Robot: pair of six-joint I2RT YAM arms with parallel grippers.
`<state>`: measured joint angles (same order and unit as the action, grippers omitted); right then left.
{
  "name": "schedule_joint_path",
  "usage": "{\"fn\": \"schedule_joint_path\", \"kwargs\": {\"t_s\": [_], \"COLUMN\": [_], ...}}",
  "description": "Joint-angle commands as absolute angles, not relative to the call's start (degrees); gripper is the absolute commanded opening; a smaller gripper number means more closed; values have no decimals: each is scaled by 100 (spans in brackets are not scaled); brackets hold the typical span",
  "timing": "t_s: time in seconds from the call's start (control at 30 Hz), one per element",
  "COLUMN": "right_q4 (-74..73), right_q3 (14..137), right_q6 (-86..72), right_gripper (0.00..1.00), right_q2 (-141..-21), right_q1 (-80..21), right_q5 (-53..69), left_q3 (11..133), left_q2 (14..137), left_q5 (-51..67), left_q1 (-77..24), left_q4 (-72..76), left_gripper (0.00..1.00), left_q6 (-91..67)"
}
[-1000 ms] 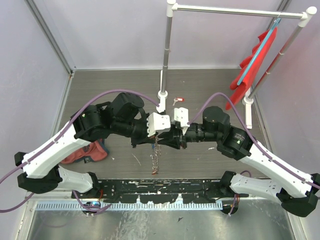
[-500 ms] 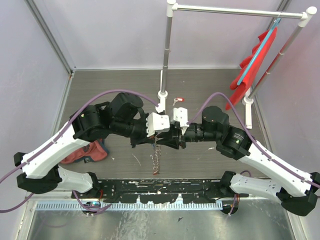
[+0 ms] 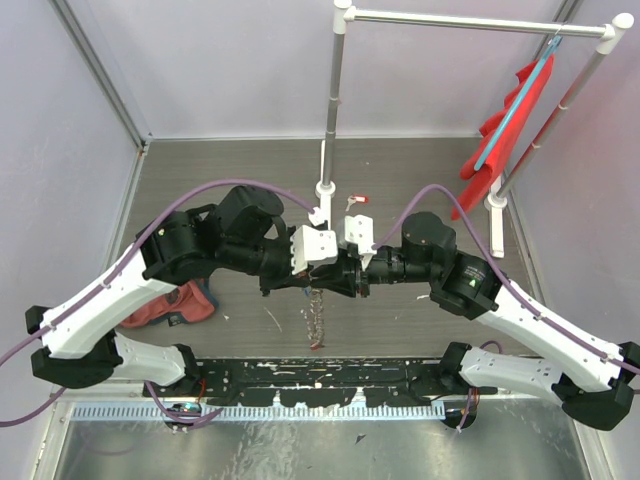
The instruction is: Put the keys on the keyring
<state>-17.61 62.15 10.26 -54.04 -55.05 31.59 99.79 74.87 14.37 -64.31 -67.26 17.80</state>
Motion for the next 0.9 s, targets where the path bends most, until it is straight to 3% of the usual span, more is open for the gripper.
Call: {"fn": "schedule_joint_path", "kwargs": {"t_s": [0.0,0.5,0.67,0.87], "right_q4": [-1718,-1627,-1577,-1501], "right_q3": [6358,6448,6462,6556], "right_q6": [1072,1065,1039,979], "right_gripper": [25,2,1,1], "right_q2": [-5505,-5421,-5344,-5076], "right_q1": [-5574,-5579,-5580,-5576], "right_q5": [3061,3090,3072,2893], "left_q3": [9998,9870,9783,9277], "left_q2": [7326,7128,7071,6520], "left_q5": [1615,1669,1706,1414], "left_q1": [-6513,-6513,-6513,-6513], "left_q4": [-6176,-5996,-5919,-5121], "left_gripper": [0,0,0,28], "left_q6": [1815,1783,1784,1496]}}
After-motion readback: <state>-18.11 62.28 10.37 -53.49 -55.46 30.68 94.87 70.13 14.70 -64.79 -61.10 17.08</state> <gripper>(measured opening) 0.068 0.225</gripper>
